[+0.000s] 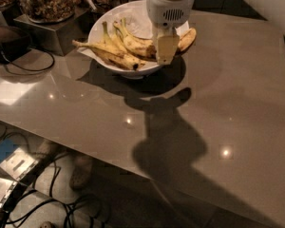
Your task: Pick banana from white bowl
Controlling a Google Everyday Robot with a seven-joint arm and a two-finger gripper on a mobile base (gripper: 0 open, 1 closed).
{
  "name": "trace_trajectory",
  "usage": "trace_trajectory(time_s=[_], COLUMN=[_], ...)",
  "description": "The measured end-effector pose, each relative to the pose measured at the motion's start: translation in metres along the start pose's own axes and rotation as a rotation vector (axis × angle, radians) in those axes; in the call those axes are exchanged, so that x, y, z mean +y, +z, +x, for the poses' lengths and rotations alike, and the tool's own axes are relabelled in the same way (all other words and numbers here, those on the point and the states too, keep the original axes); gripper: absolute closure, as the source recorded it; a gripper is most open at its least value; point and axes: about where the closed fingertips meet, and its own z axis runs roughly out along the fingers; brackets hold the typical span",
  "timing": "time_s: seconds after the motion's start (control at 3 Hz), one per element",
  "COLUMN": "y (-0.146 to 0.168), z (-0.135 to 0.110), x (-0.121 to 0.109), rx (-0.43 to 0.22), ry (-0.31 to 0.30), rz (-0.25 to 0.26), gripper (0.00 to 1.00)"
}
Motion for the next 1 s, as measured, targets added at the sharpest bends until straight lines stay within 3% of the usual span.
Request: trace_trajectory(time_s=[0.33,0.67,1.0], y=[-0.018,-0.020,-0.019], z=[0.003,0.004,0.003], x=[0.036,0.077,0.076], rx=[-0.016,-0.036,-0.040], ry=[-0.012,-0.011,-0.011], rz=[-0.007,-0.060,-0.054], gripper=[1.00,1.00,1.00])
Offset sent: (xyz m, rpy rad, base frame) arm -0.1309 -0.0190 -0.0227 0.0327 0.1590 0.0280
